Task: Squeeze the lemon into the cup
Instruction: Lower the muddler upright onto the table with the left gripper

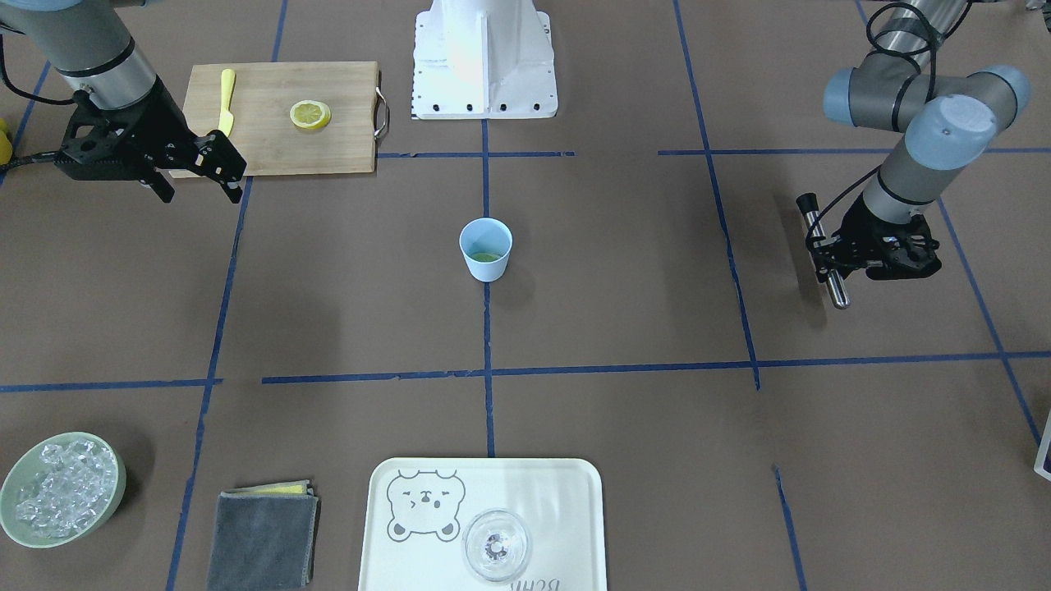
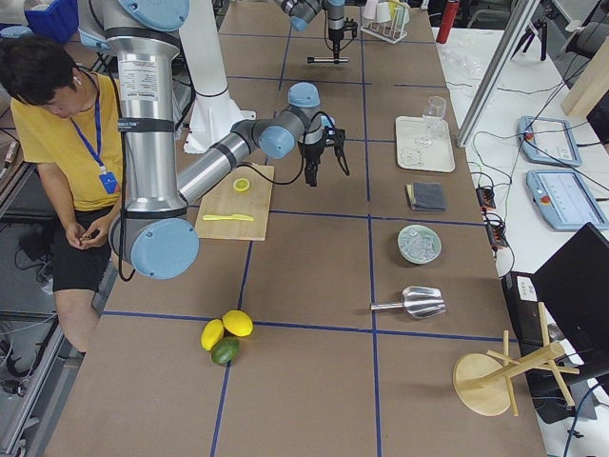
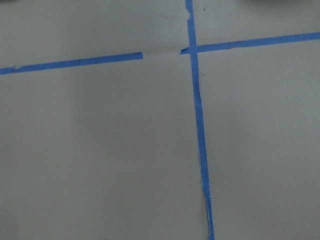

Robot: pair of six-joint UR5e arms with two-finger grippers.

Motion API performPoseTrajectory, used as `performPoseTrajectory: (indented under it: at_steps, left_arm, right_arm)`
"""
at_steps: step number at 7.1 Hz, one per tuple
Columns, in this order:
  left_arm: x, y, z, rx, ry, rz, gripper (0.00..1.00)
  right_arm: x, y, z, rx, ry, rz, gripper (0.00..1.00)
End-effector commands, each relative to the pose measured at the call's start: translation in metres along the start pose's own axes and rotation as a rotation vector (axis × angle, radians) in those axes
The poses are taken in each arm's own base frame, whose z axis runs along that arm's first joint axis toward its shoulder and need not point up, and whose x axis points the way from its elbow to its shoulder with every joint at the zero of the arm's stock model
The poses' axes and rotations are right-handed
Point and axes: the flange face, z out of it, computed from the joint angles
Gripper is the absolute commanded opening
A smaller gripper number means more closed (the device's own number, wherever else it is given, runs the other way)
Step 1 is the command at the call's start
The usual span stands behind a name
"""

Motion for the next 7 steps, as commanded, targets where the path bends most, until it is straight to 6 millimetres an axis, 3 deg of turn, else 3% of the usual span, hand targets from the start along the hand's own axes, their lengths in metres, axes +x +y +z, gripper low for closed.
performPoseTrajectory:
  at_steps: [1,7]
  left_arm:
    - [-0.0008,0.0006,0.0005,-0.005,0.0,0.004,0.0]
    - [-0.0008,0.0012,0.0026,-0.013,0.001,-0.005,0.0]
  right_arm:
    - [0.0002,-0.0001,0.0004,0.0,0.001,0.0,1.0]
    - [0.0002,-0.0001,0.0005,0.0,0.001,0.0,1.0]
